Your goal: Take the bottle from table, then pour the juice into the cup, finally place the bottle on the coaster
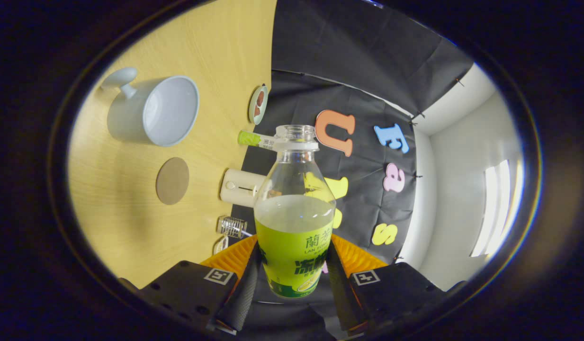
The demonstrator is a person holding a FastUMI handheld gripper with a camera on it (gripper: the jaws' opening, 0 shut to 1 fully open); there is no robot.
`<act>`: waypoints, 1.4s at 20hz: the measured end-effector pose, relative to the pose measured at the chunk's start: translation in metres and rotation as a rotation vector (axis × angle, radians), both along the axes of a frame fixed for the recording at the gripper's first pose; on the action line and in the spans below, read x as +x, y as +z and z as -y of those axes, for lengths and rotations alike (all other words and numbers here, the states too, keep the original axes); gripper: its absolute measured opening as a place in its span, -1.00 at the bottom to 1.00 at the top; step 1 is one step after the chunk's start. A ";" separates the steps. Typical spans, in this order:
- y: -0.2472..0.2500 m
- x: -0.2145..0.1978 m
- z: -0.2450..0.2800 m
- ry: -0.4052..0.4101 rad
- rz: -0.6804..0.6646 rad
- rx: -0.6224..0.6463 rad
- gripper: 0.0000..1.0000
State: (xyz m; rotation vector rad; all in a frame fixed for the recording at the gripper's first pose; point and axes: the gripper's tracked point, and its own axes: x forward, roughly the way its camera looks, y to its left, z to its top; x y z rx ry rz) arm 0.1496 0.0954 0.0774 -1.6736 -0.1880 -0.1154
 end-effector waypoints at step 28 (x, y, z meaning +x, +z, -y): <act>-0.001 0.042 -0.008 0.225 -0.469 1.499 0.53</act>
